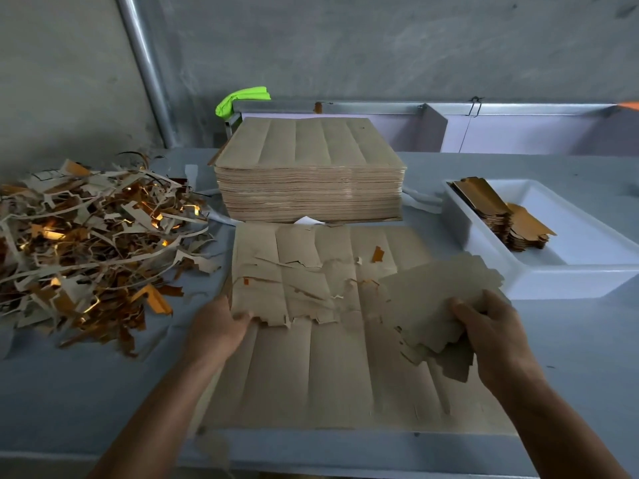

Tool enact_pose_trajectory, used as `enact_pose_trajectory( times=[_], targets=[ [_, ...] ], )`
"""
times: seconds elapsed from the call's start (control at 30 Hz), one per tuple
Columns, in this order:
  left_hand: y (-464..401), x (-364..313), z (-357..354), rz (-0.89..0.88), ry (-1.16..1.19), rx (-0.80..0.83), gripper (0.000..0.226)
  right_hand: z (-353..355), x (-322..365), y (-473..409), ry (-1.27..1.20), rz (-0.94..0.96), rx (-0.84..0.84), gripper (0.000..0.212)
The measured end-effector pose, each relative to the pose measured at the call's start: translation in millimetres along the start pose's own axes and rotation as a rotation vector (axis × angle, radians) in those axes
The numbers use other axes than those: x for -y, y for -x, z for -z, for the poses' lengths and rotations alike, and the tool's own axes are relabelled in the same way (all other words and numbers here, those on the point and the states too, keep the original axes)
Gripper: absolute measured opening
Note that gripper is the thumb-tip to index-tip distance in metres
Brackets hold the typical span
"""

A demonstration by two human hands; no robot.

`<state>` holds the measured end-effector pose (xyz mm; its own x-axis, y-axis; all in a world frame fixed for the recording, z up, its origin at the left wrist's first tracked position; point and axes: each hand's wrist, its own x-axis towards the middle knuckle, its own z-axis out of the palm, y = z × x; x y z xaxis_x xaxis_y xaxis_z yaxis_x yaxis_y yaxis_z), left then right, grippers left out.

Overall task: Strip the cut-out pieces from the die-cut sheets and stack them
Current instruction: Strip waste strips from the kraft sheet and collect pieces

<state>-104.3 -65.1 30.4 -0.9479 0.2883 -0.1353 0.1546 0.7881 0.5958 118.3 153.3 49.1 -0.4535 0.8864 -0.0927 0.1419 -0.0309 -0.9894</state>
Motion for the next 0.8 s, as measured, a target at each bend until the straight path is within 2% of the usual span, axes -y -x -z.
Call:
enact_pose_trajectory(
  times=[0.07,0.1,0.17,0.2,0.23,0.27,0.37,0.43,0.5,0.6,0.67,0.7,0.8],
  targets=[
    [7.7,-6.8,4.6,-0.102,-0.335,-0.121,0.049,-2.0,0.9,0.2,0.063,0.074,0.073,0.007],
    [13.9,-13.2,6.8,-0.181,-0.38,-0.228,0.057,-3.4,1.3,0.7,0.093,0.104,0.121,0.007],
    [28.1,-29.9,7.1,-0.443,-0.252,-0.414,0.056,-7.7,2.5,2.4,0.156,0.159,0.235,0.01],
    [34.6,-39.6,3.8,-0.563,-0.141,-0.445,0.052,-11.0,3.3,4.0,0.175,0.178,0.299,0.013],
    [39.1,-49.4,-0.3,-0.625,-0.026,-0.388,0.049,-14.9,4.6,6.5,0.189,0.187,0.365,0.015],
    [43.2,-58.9,-5.1,-0.63,0.081,-0.261,0.049,-19.2,5.6,9.4,0.211,0.192,0.424,0.017],
    [50.8,-75.1,-25.5,-0.47,0.312,0.199,0.054,-29.1,6.5,15.1,0.291,0.213,0.527,0.032],
    [56.2,-76.2,-39.4,-0.396,0.455,0.348,0.039,-34.4,8.1,18.9,0.192,0.227,0.532,0.031],
    [60.7,-73.9,-50.5,-0.34,0.611,0.392,0.021,-39.5,9.6,21.6,0.047,0.219,0.473,0.04],
    [66.8,-75.3,-58.9,-0.229,0.802,0.4,0.022,-50.5,7.6,23.4,-0.12,0.15,0.365,0.072],
    [74.3,-79.9,-59.3,-0.187,0.925,0.395,0.014,-59.1,3.8,23.9,-0.243,0.082,0.327,0.079],
    [78.1,-82.1,-58.6,-0.187,0.952,0.382,0.014,-61.9,2.8,24.1,-0.293,0.048,0.319,0.074],
    [84.3,-83.8,-59.1,-0.2,0.986,0.314,0.015,-67.4,3.6,24.0,-0.465,-0.091,0.335,0.039]
  ],
)
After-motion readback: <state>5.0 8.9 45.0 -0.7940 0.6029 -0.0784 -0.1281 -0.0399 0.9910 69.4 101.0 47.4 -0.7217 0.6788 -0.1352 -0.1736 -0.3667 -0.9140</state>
